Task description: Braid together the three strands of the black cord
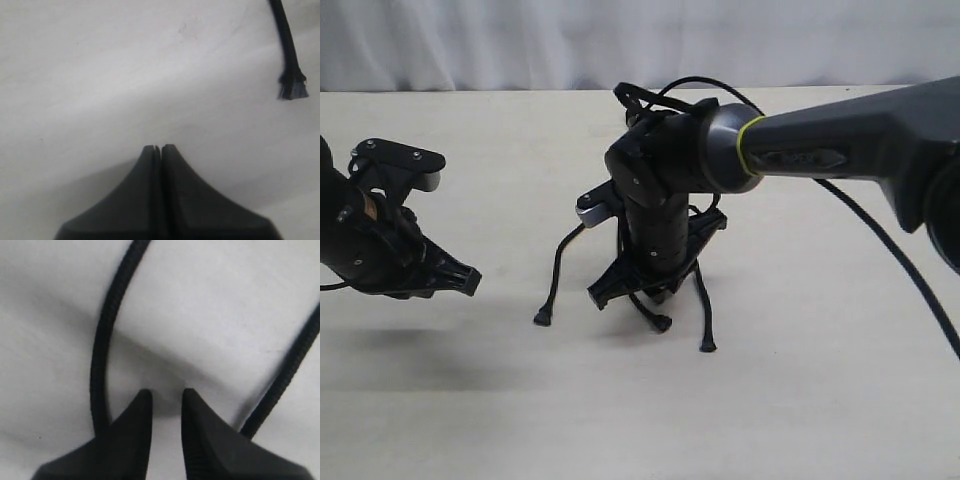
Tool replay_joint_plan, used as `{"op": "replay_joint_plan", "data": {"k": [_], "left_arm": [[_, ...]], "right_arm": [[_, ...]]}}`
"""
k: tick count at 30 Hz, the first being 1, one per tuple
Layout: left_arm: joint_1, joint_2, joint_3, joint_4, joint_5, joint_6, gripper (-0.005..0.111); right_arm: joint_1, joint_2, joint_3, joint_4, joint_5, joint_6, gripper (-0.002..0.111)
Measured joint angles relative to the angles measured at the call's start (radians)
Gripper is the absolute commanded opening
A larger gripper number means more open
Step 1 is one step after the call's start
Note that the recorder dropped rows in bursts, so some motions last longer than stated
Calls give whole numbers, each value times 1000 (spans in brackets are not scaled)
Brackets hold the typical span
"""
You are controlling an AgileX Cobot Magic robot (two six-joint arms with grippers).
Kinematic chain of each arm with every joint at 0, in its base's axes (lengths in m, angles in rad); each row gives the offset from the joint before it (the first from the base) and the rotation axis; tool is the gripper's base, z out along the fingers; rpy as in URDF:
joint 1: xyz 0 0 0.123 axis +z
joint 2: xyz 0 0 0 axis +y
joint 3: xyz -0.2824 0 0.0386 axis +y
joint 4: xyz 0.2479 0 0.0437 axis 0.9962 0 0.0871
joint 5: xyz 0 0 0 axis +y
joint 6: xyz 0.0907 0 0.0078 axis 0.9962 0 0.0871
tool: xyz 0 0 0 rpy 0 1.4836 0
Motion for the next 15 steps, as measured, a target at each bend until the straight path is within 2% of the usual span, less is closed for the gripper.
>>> {"op": "replay_joint_plan", "data": {"k": [4,7,13,15], "left_arm": [[0,0,0,0,0,0,0],[0,0,0,0,0,0,0],[0,0,0,-8,0,0,0],[0,0,0,-8,0,0,0]], "right_arm": [[0,-35,-4,-13,5,0,41],[0,-71,-8,12,3,-8,52],[0,-44,-13,161,-37,-105,51],[0,-16,-13,170,-27,-106,42]]}}
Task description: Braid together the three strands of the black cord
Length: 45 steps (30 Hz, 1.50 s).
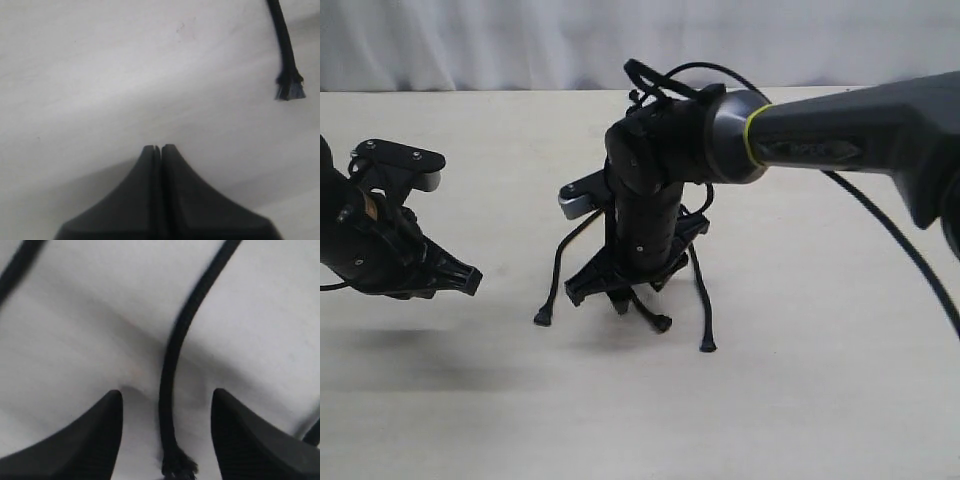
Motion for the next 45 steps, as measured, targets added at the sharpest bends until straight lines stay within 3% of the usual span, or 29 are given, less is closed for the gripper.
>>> {"op": "replay_joint_plan", "data": {"k": [3,4,11,16,19,23,26,29,33,40,45], "left_arm": [[0,0,0,0,0,0,0],[0,0,0,0,0,0,0],[0,0,0,0,0,0,0],[-4,0,0,-17,8,0,0],[-39,0,0,-21,41,-2,0],[-137,0,-5,-25,63,-4,0],[-217,0,-34,-27,65,-20,0],[-279,0,-79,-29,76,-43,8],[-348,4,-165,-29,117,-47,25],[-383,213,-476,-29,333,-44,26],[-446,488,-769,-61,429,11,53]], "right_arm": [[0,31,-2,-4,15,4,10],[0,30,-2,-9,15,4,5],[-21,-3,0,-27,37,-14,4],[-149,-84,7,-29,55,-49,4],[-243,-87,42,-36,59,-57,4],[-337,-87,120,17,23,-69,10],[-370,-76,159,64,-7,-82,28],[-385,-70,173,106,-9,-72,43],[-408,-94,174,172,-29,-70,45],[-536,-218,189,327,-13,-140,45],[-649,-335,291,341,-48,-162,45]]}}
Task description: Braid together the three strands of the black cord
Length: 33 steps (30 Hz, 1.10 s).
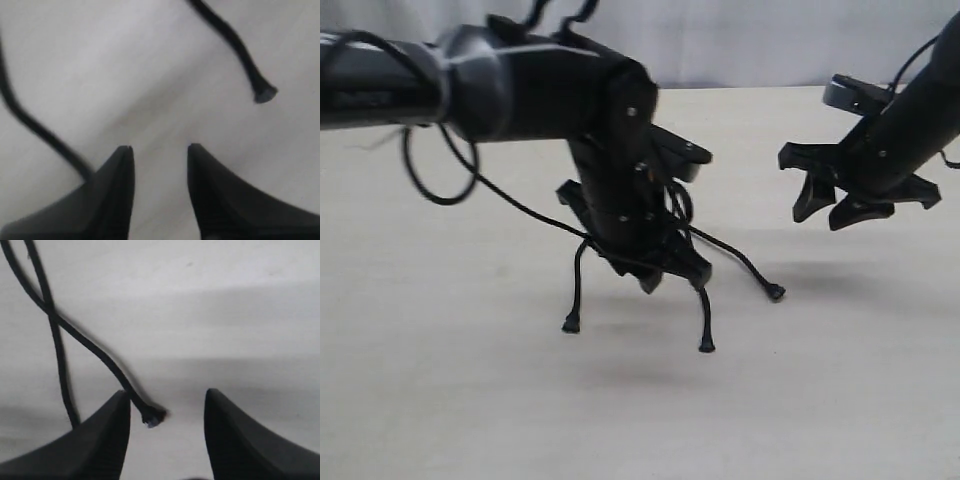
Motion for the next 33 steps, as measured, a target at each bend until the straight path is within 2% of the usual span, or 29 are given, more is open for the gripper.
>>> {"op": "replay_joint_plan", "data": {"k": [1,2,8,9,10,11,12,13,16,19,21,23,28,33], "left_arm": [[-12,34,-36,-7,13,3,62],[-37,112,-113,-16,42,9,64],[-56,272,-222,-131,24,8,61],[-56,283,-223,-132,21,1,54],[-56,287,-230,-136,21,-4,39],[-56,294,-234,-132,21,-7,16],[-56,300,-241,-120,21,-9,5],[-56,303,-242,-115,21,-7,0],[-60,298,-242,-95,21,15,0],[-65,261,-233,41,64,28,0],[-42,211,-231,180,130,29,0],[1,167,-231,242,174,31,0],[124,138,-229,248,199,36,0],[213,137,-141,243,166,36,0]], "right_arm": [[-14,-16,14,0,-5,0,45],[-47,-40,47,0,-12,-10,45],[-94,-60,144,8,-53,-53,45],[-94,-60,153,8,-58,-53,45],[-95,-60,160,8,-65,-57,45],[-95,-60,162,8,-68,-63,45],[-95,-60,162,8,-70,-72,45],[-95,-60,162,10,-72,-73,45],[-95,-60,162,12,-79,-83,45],[-95,-60,162,42,-92,-91,45],[-93,-60,162,136,-98,-153,45],[-76,-60,162,217,-113,-217,45],[7,-60,162,257,-148,-253,45],[111,-60,162,260,-196,-265,45]]}}
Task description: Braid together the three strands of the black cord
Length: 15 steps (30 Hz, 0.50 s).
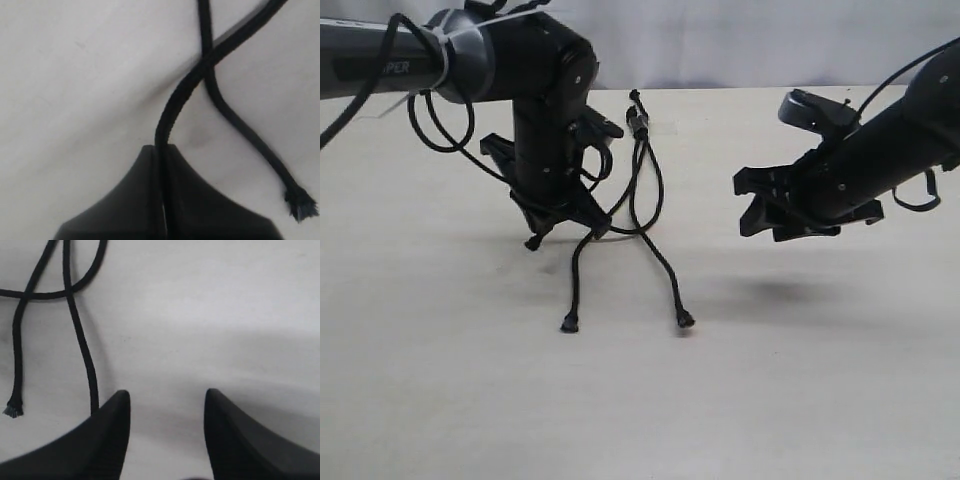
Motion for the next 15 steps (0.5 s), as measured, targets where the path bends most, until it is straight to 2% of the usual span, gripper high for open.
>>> {"op": "replay_joint_plan", "data": {"k": [6,12,15], "left_arm": [[11,16,101,-13,-87,-59,0],[-19,19,177,-59,-210,-86,27],[-55,2,211,-117,-284,-95,27]], "right_arm": [[86,0,0,12,-50,-2,45],[139,0,0,20,-58,11,45],[142,0,0,20,-52,34,45]]}}
